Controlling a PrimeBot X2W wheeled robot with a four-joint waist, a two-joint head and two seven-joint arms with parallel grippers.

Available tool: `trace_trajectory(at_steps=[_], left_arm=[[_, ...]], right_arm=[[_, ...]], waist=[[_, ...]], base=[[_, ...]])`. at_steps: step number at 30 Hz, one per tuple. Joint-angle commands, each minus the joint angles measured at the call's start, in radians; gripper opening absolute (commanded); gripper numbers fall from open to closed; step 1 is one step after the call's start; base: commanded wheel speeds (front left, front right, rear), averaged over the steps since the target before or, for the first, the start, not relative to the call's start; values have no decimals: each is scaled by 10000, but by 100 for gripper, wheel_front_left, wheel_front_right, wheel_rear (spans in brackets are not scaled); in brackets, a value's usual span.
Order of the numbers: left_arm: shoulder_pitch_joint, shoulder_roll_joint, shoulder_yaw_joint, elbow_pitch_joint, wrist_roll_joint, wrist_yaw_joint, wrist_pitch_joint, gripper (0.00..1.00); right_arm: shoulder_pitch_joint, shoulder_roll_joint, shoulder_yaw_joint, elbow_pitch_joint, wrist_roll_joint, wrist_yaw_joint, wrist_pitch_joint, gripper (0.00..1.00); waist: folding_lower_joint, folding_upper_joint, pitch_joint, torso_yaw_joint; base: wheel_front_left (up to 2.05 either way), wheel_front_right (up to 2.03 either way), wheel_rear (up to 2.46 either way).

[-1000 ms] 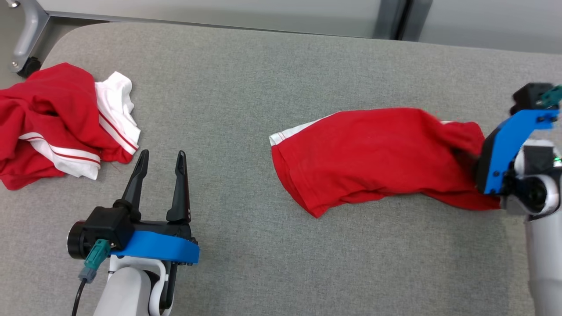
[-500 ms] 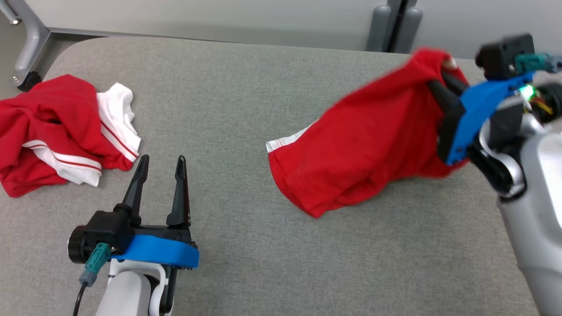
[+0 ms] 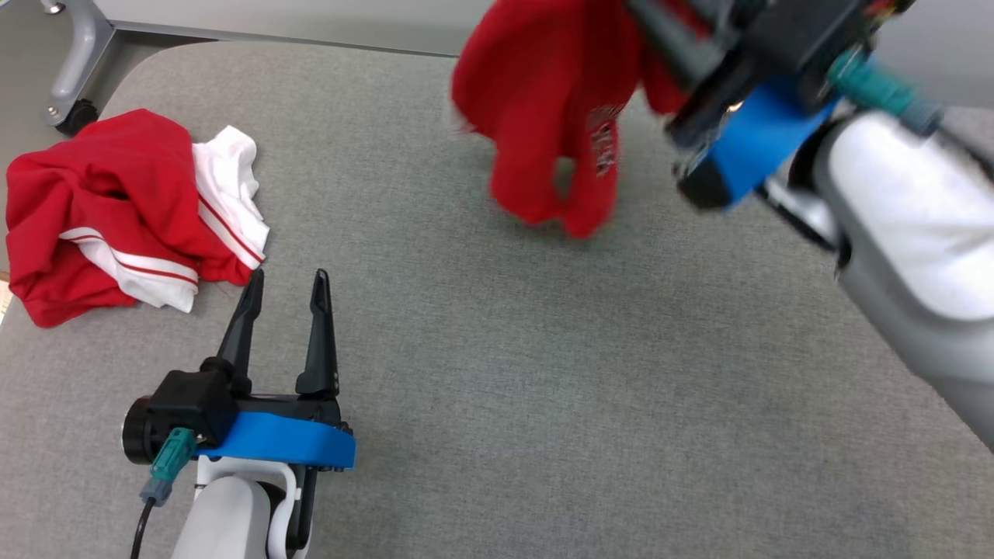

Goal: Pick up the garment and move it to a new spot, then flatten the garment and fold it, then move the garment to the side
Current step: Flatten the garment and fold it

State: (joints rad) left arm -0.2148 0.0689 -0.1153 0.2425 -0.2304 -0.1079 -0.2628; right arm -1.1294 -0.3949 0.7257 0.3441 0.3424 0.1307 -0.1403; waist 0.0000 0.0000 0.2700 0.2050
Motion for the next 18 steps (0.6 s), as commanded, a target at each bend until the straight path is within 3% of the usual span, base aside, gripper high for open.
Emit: trace_trajectory(at_steps=[1,8,17,18], left_arm=[[-64,9,37,-37,-13,27,-30,100],[-20,73,240,-43,72,23,-30,100],[20,164,296,66,130,-22,-30,100],[46,169,302,84,129,-23,-28,100]], right_arm=[[82,-364,590,61,194,0,-222,0],[1302,-2115,3423,116,2487,1,-190,0],[2538,-3491,4995,-414,4190,1,-274,0],[2694,-3599,5045,-508,4380,1,-224,56]], waist=[[0,0,-21,-69],[0,0,-87,-652],[0,0,-373,-1298],[0,0,-424,-1339]], base=[[0,0,0],[0,0,0],[0,0,0],[0,0,0]])
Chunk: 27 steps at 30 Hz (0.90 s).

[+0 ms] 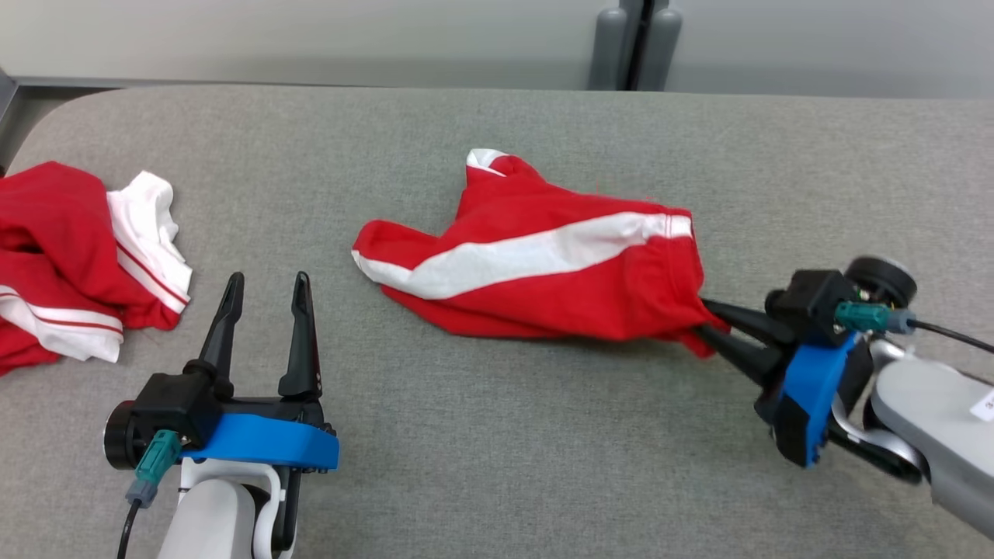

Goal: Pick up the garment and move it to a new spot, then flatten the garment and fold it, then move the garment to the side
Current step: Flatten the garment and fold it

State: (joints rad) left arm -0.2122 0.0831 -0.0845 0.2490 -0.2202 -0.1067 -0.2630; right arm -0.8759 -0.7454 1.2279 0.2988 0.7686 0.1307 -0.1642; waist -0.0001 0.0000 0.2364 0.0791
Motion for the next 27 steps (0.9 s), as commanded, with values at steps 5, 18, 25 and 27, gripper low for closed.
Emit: trace_trajectory(at_steps=[5,18,25,27], left_arm=[[174,41,36,77,37,-12,-28,100],[561,118,120,18,-14,44,-26,100],[486,165,-14,-22,-12,40,-26,100],[434,165,-77,-11,-11,34,-22,100]], right_arm=[[845,-734,-288,-151,700,1,219,100],[3221,238,-4147,445,3271,1,474,100],[2656,1883,-5007,1401,2766,3,2252,100],[2506,2353,-5242,1859,2554,3,2583,100]], waist=[[1,0,-332,-220],[1,0,-824,-272],[1,0,-721,-94],[1,0,-653,9]], base=[[0,0,0],[0,0,0],[0,0,0],[0,0,0]])
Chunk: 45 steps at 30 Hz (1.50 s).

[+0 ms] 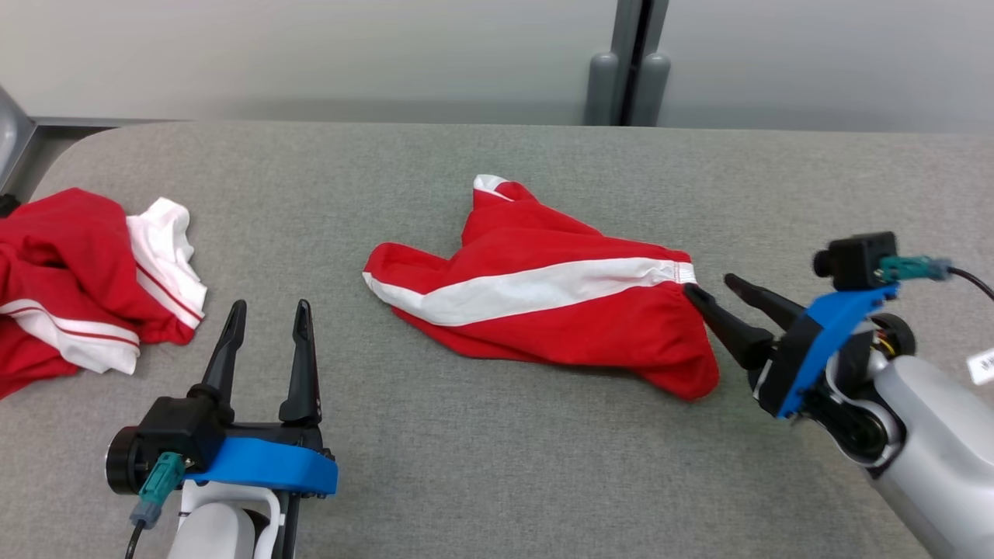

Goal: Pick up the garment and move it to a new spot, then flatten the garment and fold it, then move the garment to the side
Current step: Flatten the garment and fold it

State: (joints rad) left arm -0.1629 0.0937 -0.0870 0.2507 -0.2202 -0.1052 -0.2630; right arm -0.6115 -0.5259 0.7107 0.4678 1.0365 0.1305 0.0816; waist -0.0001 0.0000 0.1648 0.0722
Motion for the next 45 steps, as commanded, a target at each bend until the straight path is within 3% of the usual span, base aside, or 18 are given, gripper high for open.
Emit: trace_trajectory(at_steps=[1,8,12,13,14,20,27,32,33,34,45], left_arm=[[-86,57,-71,-27,-12,17,-20,100],[-228,98,-144,46,-60,14,-15,100],[-261,106,-162,70,-81,13,-17,100],[-270,109,-166,78,-86,14,-18,100],[-279,111,-173,89,-95,20,-19,100],[-146,148,-102,99,-144,93,-22,100],[-95,178,-83,3,-165,147,-25,100],[-186,209,-124,-32,-174,159,-25,100],[-187,203,-142,-42,-170,167,-25,100],[-191,214,-150,-44,-177,168,-25,100],[146,248,-121,49,-317,262,-26,100]], right_arm=[[-220,379,-211,428,-226,5,271,100],[-804,1617,-1074,2364,-1144,5,1218,100],[-856,2038,-1323,2632,-1260,5,1397,100],[-843,2116,-1306,2557,-1312,5,1445,44],[-825,2122,-1286,2410,-1390,5,1376,0],[-353,1353,-1220,1489,-2465,5,840,0],[404,-395,-1400,86,-4670,3,440,0],[884,-360,-2415,-71,-5477,3,-311,0],[1008,-200,-2579,10,-5415,3,-382,69],[1080,-85,-2758,83,-5418,3,-509,100],[2810,1095,-4892,-166,-5489,3,-2012,100]], waist=[[1,0,105,132],[1,0,344,506],[1,0,421,603],[1,0,436,621],[1,0,446,636],[1,0,295,557],[1,0,152,212],[1,0,191,50],[1,0,196,35],[1,0,201,24],[1,0,-198,-134]], base=[[0,0,0],[0,0,0],[0,0,0],[0,0,0],[0,0,0],[0,0,0],[0,0,0],[0,0,0],[0,0,0],[0,0,0],[0,0,0]])
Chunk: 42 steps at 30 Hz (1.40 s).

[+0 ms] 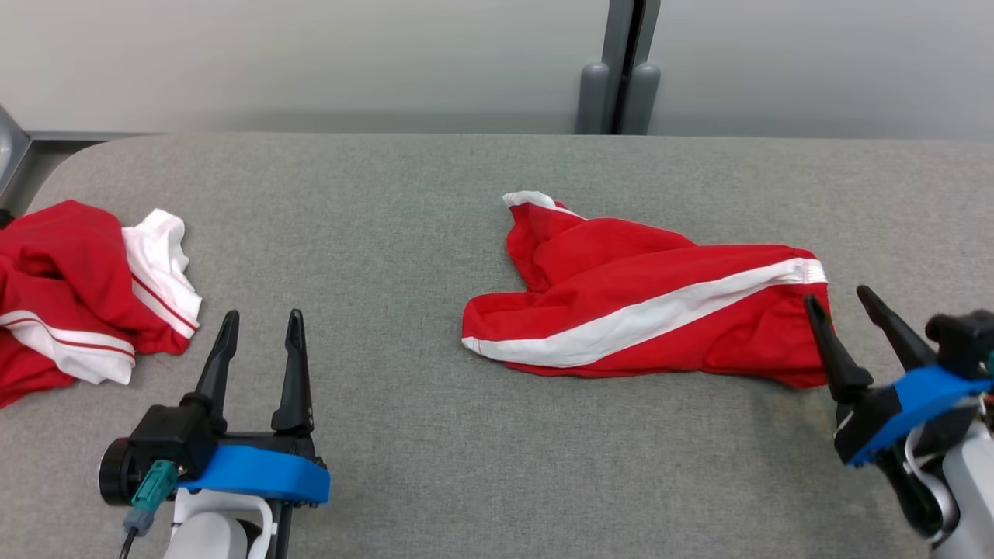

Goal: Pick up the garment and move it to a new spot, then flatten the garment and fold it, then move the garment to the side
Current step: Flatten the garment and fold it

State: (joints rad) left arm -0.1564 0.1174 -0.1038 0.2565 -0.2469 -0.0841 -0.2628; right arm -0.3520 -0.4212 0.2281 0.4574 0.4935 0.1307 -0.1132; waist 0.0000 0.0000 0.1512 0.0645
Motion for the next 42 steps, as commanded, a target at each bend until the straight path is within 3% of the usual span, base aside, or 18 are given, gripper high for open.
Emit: trace_trajectory(at_steps=[1,10,17,25,30,42], left_arm=[[125,6,71,-19,-67,51,-28,100],[677,-116,245,-15,-142,124,-29,100],[1073,-189,511,-42,-130,69,-29,100],[1297,-233,596,136,27,-29,-29,100],[1176,-268,567,305,39,-135,-29,100],[1070,-333,446,521,134,-243,-28,100]], right_arm=[[446,192,-287,-205,-138,1,-168,100],[2337,1928,-2165,-2035,-1685,1,-877,100],[3203,2904,-2558,-3003,-3010,3,-537,100],[3087,3053,-2573,-3285,-3398,3,-243,100],[3017,3124,-2781,-3458,-3771,3,485,100],[3071,3147,-2638,-3530,-3560,3,840,100]], waist=[[0,0,-119,-100],[0,0,-642,-512],[0,0,-966,-746],[0,0,-1082,-746],[0,0,-1062,-650],[0,0,-1019,-526]], base=[[0,0,0],[0,0,0],[0,0,0],[0,0,0],[0,0,0],[0,0,0]])
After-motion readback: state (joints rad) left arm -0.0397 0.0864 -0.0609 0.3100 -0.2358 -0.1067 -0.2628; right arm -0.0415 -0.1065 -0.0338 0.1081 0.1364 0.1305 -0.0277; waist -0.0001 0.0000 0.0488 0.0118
